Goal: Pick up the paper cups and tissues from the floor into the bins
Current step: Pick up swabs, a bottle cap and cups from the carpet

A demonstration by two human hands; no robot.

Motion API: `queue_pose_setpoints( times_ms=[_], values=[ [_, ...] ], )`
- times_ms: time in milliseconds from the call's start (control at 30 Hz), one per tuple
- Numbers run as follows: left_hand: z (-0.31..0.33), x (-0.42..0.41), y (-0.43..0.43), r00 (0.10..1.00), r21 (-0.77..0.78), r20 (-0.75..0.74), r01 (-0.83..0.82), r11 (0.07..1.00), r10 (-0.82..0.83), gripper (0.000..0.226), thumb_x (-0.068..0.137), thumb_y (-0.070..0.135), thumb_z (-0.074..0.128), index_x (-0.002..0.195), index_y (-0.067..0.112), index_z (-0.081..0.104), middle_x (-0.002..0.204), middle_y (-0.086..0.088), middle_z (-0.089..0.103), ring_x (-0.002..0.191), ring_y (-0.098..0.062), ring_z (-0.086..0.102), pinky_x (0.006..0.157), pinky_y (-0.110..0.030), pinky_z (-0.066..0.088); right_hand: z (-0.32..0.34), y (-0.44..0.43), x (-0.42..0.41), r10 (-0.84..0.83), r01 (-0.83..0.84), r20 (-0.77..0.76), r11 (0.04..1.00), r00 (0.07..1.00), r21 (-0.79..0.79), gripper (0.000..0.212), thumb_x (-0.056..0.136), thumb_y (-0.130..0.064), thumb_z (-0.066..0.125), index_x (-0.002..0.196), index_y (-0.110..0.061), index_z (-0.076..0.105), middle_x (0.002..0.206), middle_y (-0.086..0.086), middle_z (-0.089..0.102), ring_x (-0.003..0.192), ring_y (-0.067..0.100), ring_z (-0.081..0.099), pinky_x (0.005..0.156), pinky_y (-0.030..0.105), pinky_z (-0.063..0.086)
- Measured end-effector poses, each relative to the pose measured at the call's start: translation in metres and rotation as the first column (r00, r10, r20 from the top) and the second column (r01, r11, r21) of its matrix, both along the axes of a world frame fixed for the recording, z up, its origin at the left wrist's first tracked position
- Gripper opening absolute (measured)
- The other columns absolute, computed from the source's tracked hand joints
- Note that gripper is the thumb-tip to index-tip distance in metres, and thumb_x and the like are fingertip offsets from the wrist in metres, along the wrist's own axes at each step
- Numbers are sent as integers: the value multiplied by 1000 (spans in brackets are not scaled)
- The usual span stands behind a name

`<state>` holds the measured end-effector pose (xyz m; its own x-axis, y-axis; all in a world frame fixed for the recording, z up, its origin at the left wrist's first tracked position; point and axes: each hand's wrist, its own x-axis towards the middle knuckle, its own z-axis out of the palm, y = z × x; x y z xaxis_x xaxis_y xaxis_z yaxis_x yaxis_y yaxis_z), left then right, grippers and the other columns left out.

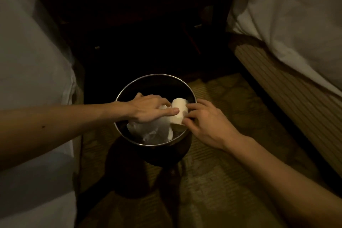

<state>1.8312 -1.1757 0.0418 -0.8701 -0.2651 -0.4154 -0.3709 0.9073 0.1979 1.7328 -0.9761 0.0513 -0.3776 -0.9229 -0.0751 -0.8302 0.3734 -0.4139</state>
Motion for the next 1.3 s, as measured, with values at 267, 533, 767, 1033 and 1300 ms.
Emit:
queue_pose_setpoints(
  times_ms=[267, 533, 767, 1033, 1300],
  values=[
    [53, -35, 57, 845, -52, -511, 149, 987, -155, 78, 82, 79, 23, 97, 16, 67, 96, -2, 58, 87, -16, 52, 80, -36, 43, 61, 119, -1, -249, 258, 72, 950, 966, -177, 28, 79, -65, 47, 98, -45, 48, 101, -29, 43, 97, -10, 43, 71, 12, 41],
    [211, -97, 293, 296, -169, -753, 776, 608, -587, 39, 87, 36, 52, 57, 14, 40, 52, -4, 37, 49, -16, 39, 53, -32, 32, 160, 351, 66, -694, 663, -25, 697, 719, -271, 26, 68, -49, 66, 77, -28, 53, 81, -11, 55, 65, 13, 51, 56, 25, 42],
    [244, -59, 586, -235, -520, -400, 854, 8, -886, 34, 85, 54, 38, 70, 24, 44, 63, 6, 49, 61, -16, 49, 56, -33, 44, 186, 576, 184, -879, 874, -65, 477, 472, -92, 40, 69, -66, 49, 99, -40, 51, 96, -22, 51, 90, 0, 53, 72, 11, 40],
    [140, 55, 864, -570, -328, -255, 811, -484, -781, 29, 85, 54, 41, 77, 27, 43, 72, 5, 51, 78, -19, 61, 59, -28, 37, 78, 784, 364, -956, 983, 240, -180, -166, -36, 38, 75, -56, 62, 108, -45, 47, 94, -15, 53, 81, 3, 55, 72, 23, 48],
    [-8, 184, 1028, -514, 76, -179, 843, -532, -839, 21, 94, 43, 53, 78, 30, 48, 77, 11, 51, 78, -15, 57, 64, -31, 43, -82, 864, 522, -636, 747, 470, -660, -612, 79, 27, 90, -25, 68, 99, -40, 47, 80, -9, 56, 66, -11, 56, 51, 12, 44]
  ],
)
